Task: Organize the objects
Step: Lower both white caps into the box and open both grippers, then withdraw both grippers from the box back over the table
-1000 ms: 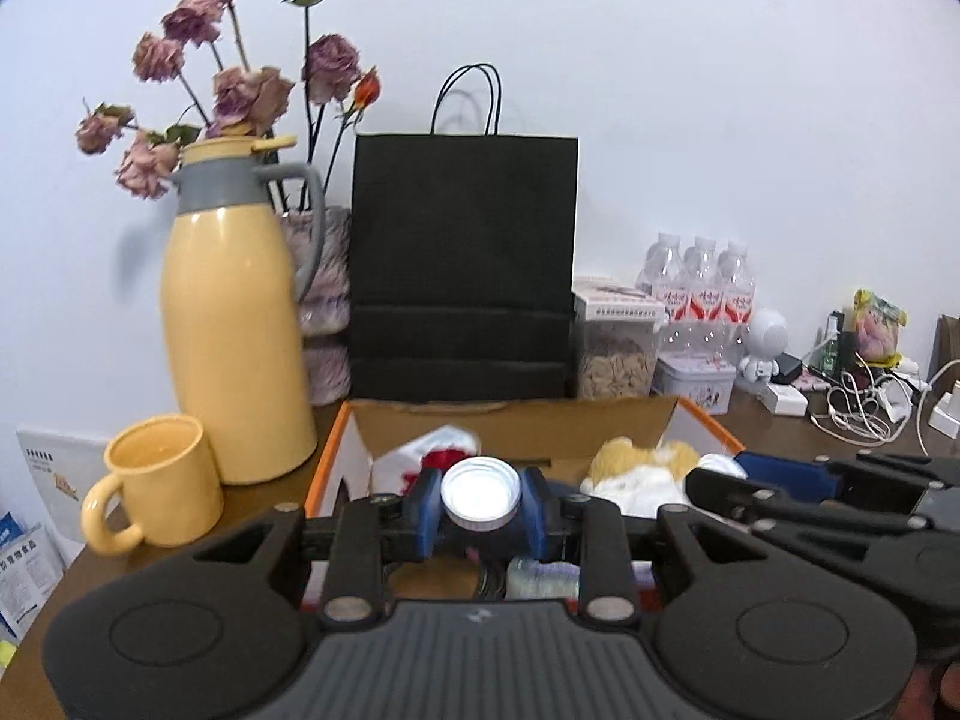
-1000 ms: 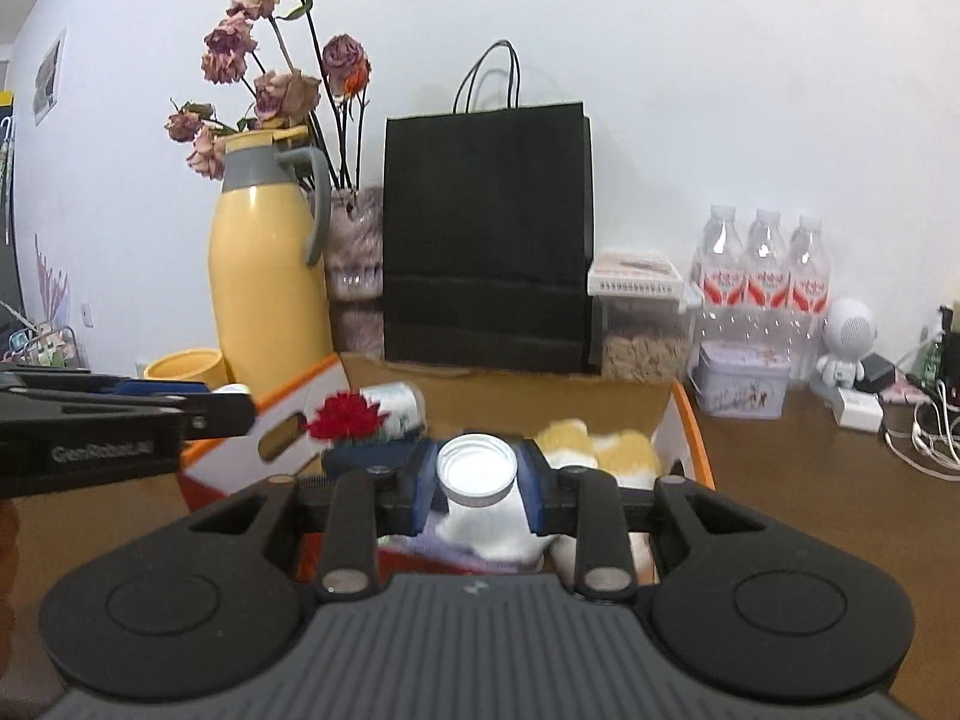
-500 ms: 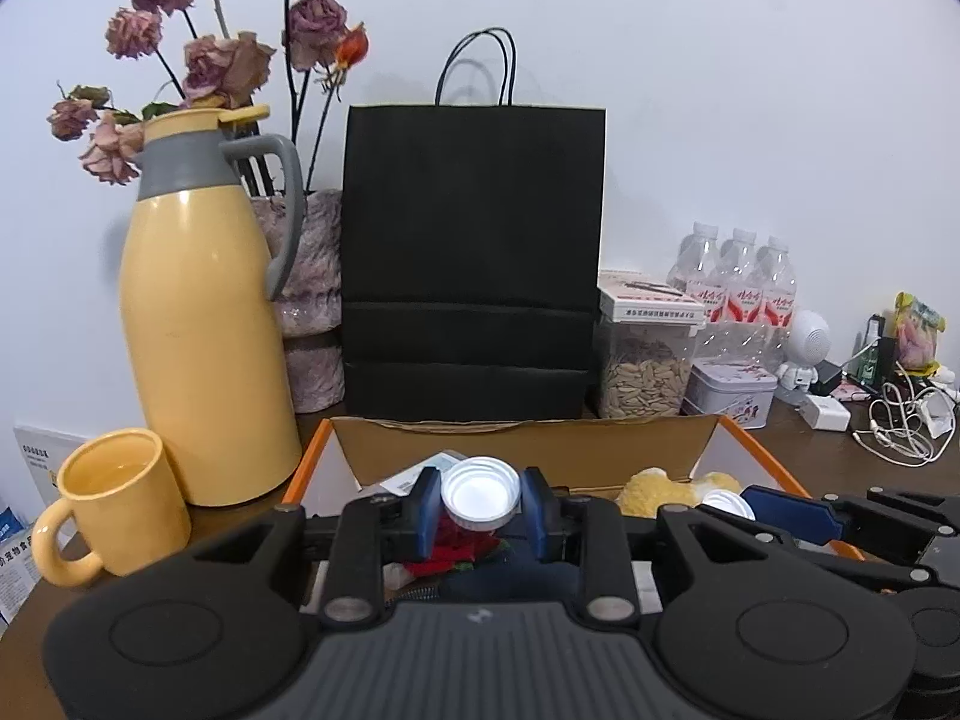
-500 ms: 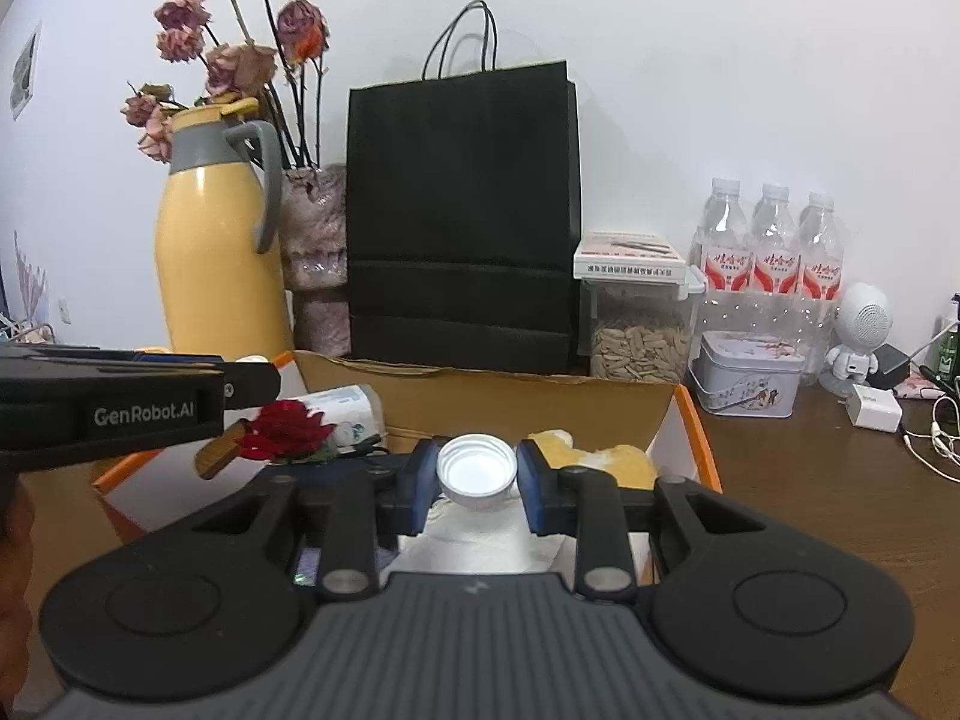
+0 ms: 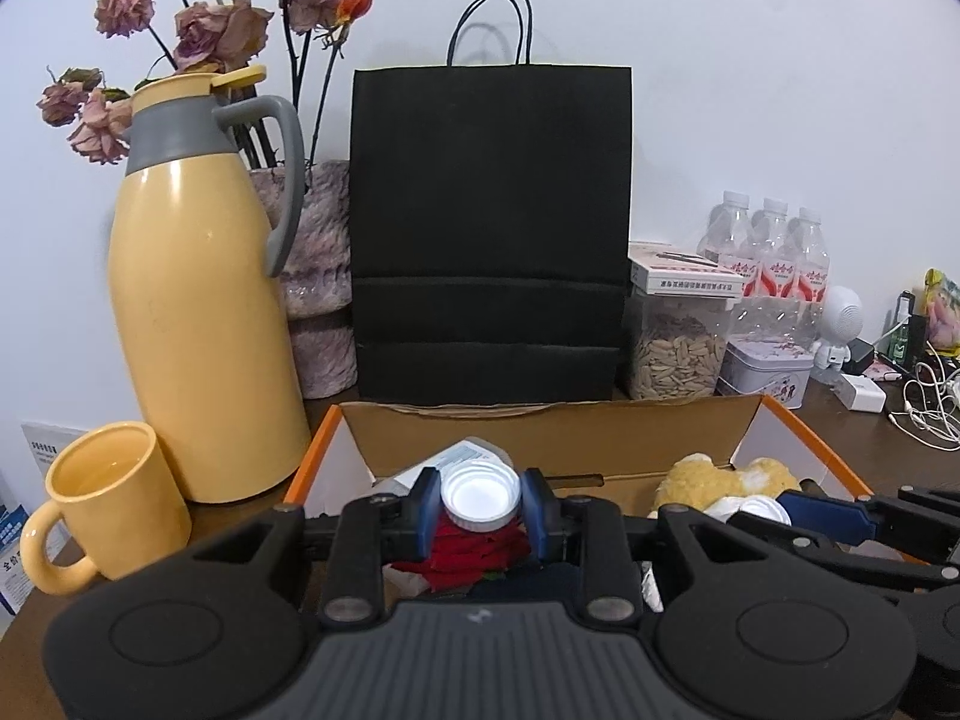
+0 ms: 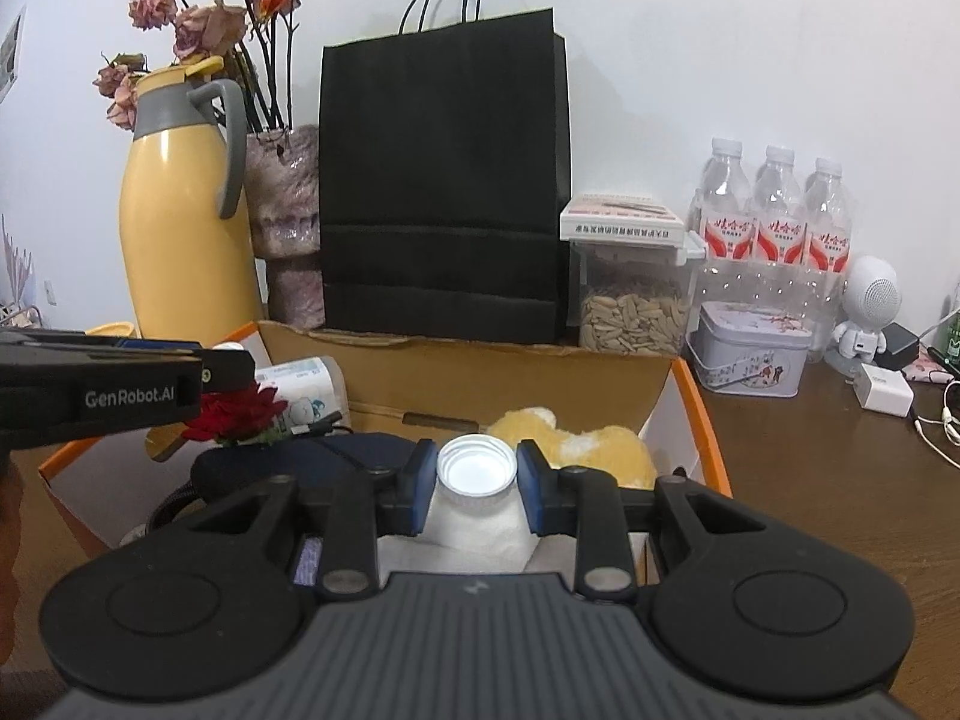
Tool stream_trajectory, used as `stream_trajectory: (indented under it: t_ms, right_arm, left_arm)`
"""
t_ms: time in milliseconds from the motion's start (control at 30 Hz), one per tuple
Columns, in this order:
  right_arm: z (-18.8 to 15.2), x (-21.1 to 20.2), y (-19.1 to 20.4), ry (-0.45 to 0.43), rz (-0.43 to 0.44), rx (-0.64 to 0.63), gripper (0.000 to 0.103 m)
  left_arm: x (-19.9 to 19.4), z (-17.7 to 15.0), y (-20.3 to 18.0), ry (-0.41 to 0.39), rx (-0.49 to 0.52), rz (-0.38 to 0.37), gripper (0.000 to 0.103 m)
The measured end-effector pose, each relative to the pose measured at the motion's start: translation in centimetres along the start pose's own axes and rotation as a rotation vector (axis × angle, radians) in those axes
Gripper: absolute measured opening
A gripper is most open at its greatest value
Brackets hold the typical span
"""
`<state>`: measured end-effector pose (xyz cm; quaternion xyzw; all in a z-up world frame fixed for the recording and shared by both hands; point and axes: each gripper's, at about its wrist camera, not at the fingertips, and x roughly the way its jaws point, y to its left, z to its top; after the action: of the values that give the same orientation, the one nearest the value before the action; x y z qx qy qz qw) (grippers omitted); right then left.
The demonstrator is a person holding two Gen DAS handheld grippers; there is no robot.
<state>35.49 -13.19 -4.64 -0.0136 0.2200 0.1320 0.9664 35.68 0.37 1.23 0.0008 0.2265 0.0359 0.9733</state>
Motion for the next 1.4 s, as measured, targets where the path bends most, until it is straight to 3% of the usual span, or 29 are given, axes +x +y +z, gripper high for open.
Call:
stream_trajectory:
  t_ms: [100, 133, 167, 200, 267, 300, 333, 867, 1400]
  right_arm:
    - [-0.2, 0.0, 0.1, 0.004, -0.003, -0.006, 0.032]
    - [-0.2, 0.0, 0.1, 0.007, -0.003, -0.007, 0.040]
    - [-0.2, 0.0, 0.0, 0.007, -0.002, -0.004, 0.055]
    - [-0.3, 0.0, 0.0, 0.005, -0.008, -0.002, 0.063]
    - [-0.3, 0.0, 0.0, -0.002, -0.025, -0.006, 0.087]
    - [-0.3, -0.1, 0.0, -0.007, -0.030, -0.006, 0.091]
    - [-0.3, -0.1, 0.0, -0.011, -0.035, -0.008, 0.103]
    - [-0.3, -0.5, 0.5, -0.012, -0.040, -0.023, 0.103]
    - [-2.9, -6.5, 2.4, -0.050, -0.041, -0.044, 0.103]
  left_arm:
    - [-0.2, -0.1, 0.0, -0.009, 0.003, 0.004, 0.043]
    - [-0.2, -0.1, 0.1, -0.010, 0.002, 0.010, 0.055]
    - [-0.2, 0.0, 0.1, -0.012, 0.003, 0.013, 0.063]
    - [-0.3, 0.0, 0.1, -0.013, 0.004, 0.017, 0.067]
    - [-0.3, 0.0, 0.1, -0.012, 0.001, 0.028, 0.089]
    - [-0.3, 0.0, 0.1, -0.012, -0.001, 0.036, 0.095]
    - [-0.3, 0.0, 0.1, -0.012, -0.001, 0.046, 0.101]
    - [-0.6, -0.1, 0.3, -0.005, -0.016, 0.053, 0.103]
    - [-7.4, -4.3, 3.2, -0.009, -0.047, 0.046, 0.103]
